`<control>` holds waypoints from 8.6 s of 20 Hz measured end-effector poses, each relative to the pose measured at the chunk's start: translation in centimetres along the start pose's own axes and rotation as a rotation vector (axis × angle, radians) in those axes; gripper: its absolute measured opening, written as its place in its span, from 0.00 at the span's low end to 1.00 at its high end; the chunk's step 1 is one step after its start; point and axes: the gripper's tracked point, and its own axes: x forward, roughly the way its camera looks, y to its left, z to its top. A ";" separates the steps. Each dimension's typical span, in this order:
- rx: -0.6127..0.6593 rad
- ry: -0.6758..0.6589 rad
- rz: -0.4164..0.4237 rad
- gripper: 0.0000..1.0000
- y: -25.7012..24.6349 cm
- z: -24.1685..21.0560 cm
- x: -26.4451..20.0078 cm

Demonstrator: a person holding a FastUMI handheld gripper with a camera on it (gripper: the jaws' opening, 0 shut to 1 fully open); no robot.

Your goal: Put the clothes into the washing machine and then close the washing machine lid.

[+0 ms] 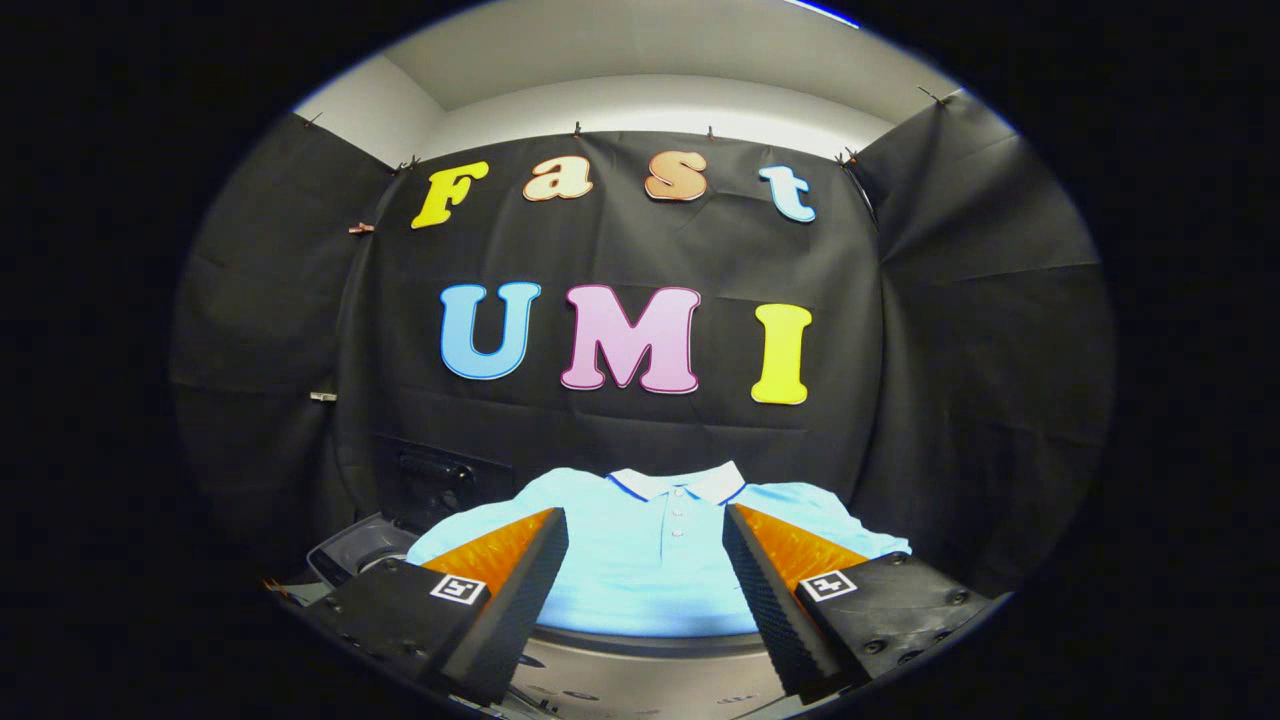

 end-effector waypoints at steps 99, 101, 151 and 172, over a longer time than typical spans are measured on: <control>0.200 0.376 0.292 0.05 19.9 7.4 12.6; 0.206 0.387 0.322 0.05 22.6 7.3 12.6; 0.015 0.905 0.182 0.05 39.7 -39.3 16.1; 0.043 0.895 0.114 1.00 38.7 -37.6 16.1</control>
